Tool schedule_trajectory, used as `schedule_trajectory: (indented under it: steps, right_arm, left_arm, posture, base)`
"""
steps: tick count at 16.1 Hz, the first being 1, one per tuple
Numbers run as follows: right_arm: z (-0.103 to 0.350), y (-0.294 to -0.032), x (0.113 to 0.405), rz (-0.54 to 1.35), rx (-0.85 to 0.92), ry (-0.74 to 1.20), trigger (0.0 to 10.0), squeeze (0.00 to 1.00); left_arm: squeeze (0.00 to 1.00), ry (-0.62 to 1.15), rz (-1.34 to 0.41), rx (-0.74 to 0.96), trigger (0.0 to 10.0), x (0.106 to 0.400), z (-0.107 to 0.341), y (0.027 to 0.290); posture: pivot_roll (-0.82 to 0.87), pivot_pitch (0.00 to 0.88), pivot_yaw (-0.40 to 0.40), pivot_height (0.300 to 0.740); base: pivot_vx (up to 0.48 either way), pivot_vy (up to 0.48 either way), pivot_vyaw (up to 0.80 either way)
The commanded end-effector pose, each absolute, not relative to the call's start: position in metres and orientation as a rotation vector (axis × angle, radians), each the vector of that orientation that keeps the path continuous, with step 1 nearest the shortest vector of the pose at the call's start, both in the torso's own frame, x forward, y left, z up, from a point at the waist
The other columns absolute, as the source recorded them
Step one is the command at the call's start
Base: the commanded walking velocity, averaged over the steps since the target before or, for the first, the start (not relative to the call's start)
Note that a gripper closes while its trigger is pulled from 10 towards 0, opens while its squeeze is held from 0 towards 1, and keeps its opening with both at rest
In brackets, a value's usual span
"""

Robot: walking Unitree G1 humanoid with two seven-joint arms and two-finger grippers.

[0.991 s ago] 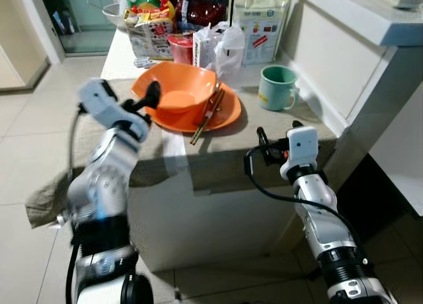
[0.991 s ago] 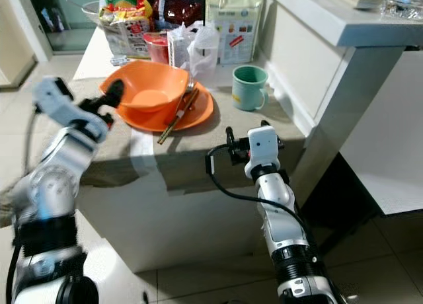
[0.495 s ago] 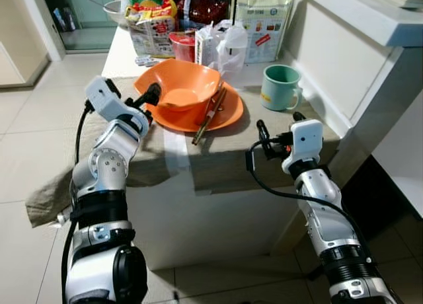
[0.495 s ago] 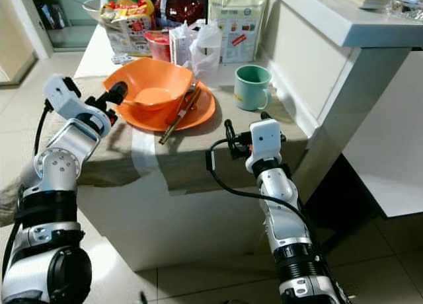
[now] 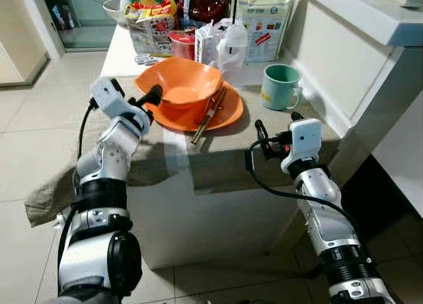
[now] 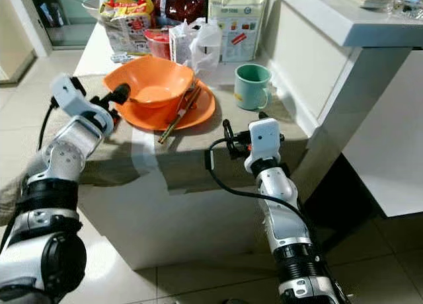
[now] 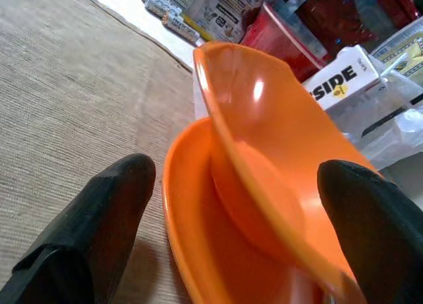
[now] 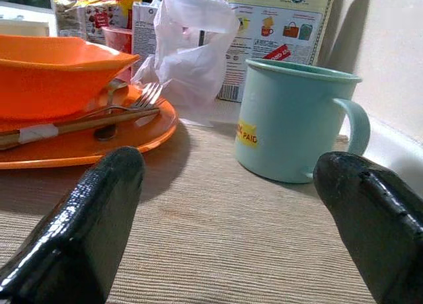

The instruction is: Setting the table

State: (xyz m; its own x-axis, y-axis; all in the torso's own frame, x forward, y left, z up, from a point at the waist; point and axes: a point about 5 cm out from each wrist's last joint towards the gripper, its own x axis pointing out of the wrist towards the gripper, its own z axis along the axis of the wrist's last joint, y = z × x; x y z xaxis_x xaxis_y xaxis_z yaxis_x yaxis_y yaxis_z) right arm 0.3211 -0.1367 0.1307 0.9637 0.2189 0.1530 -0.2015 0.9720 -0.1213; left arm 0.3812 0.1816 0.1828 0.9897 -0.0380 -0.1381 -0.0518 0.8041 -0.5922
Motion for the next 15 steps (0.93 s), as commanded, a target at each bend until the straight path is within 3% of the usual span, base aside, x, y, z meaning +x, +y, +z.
schedule_trajectory:
  steps: [1, 2, 3, 4, 5, 15]
  right_arm:
    - [0.132, -0.136, 0.320, 0.214, -0.097, -0.164, 10.0, 0.00]
    - [0.132, -0.136, 0.320, 0.216, -0.097, -0.162, 10.0, 0.00]
    - [0.132, -0.136, 0.320, 0.217, -0.097, -0.161, 10.0, 0.00]
    - [0.131, -0.136, 0.320, 0.218, -0.098, -0.159, 10.0, 0.00]
    - [0.131, -0.136, 0.320, 0.217, -0.098, -0.155, 10.0, 0.00]
    - [0.128, -0.135, 0.317, 0.223, -0.100, -0.140, 10.0, 0.00]
  left_arm:
    - [0.00, 0.146, -0.010, -0.611, 10.0, 0.384, 0.185, 0.177]
    - [0.00, 0.142, -0.011, -0.614, 10.0, 0.386, 0.186, 0.177]
    - [0.00, 0.136, -0.016, -0.613, 5.3, 0.387, 0.187, 0.177]
    - [0.00, 0.132, -0.019, -0.613, 4.5, 0.388, 0.188, 0.177]
    - [0.00, 0.134, -0.024, -0.625, 0.0, 0.389, 0.188, 0.176]
    - [0.00, 0.238, -0.066, -0.707, 0.0, 0.394, 0.180, 0.165]
  posture:
    - [-0.12, 0.025, 0.015, 0.740]
    - [-0.12, 0.028, 0.017, 0.740]
    - [-0.12, 0.028, 0.017, 0.740]
    - [-0.12, 0.029, 0.018, 0.740]
    - [-0.12, 0.029, 0.018, 0.740]
    - [-0.13, 0.038, 0.023, 0.740]
  base:
    - [0.000, 0.000, 0.00]
    - [0.000, 0.000, 0.00]
    - [0.000, 0.000, 0.00]
    - [0.000, 0.000, 0.00]
    - [0.000, 0.000, 0.00]
    - [0.000, 0.000, 0.00]
